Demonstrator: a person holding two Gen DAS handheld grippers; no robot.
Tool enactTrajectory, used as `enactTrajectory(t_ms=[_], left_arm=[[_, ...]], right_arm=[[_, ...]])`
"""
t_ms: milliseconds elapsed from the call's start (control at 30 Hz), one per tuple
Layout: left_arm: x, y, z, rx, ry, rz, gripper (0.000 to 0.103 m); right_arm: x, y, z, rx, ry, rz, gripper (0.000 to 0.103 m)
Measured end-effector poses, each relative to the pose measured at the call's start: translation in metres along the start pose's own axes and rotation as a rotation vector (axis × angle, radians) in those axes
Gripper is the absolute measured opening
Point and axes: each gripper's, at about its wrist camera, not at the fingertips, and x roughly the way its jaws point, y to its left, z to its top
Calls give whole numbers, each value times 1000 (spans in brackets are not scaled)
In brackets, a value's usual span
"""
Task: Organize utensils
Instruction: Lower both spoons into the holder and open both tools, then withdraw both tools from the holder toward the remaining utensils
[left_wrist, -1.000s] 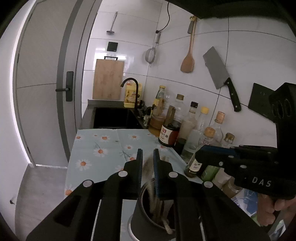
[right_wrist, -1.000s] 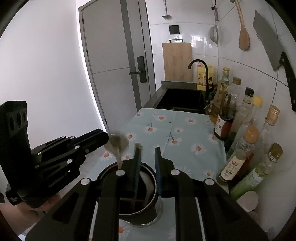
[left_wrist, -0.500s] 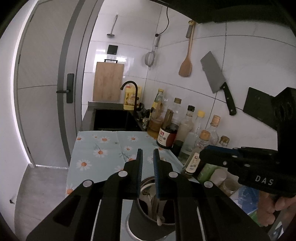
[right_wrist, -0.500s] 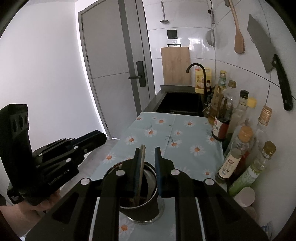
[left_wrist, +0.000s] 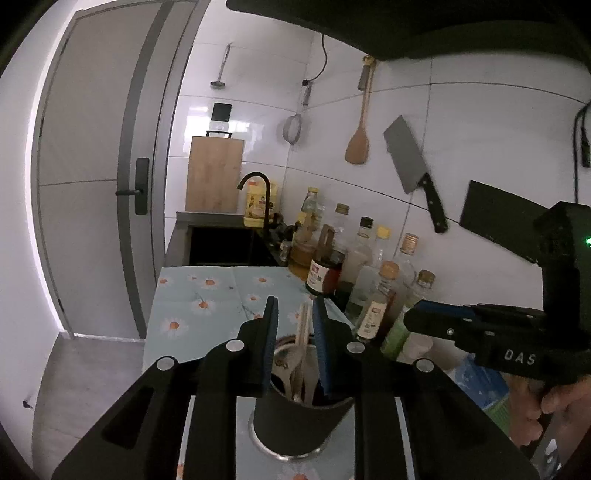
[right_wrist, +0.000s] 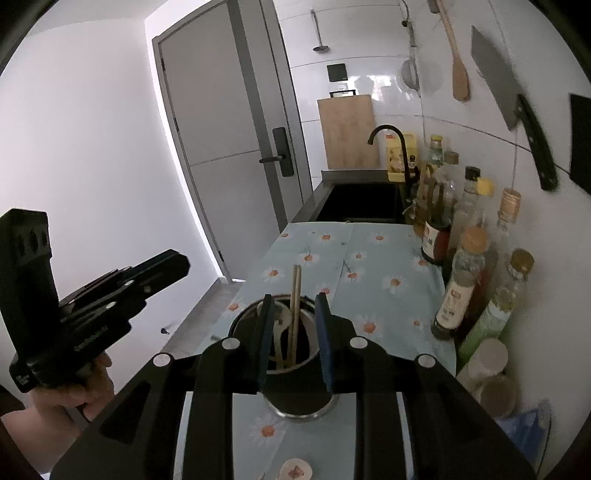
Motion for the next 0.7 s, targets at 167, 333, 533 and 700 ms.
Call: enactTrajectory(t_ms=[167, 333, 533, 700], left_arm=[[-16, -8, -12, 24, 30, -15, 18], [-22, -13, -29, 33, 87, -32, 18], [-22, -19, -52, 46, 153, -67, 18], [-10, -21, -74, 46, 247, -103, 18]], right_arm=[[-16, -4, -18, 52, 14, 26, 24], [-25, -9, -48, 119, 53, 31, 24], [-24, -15, -85, 189, 118, 35, 24], [-25, -25, -119, 285, 180, 29, 24]])
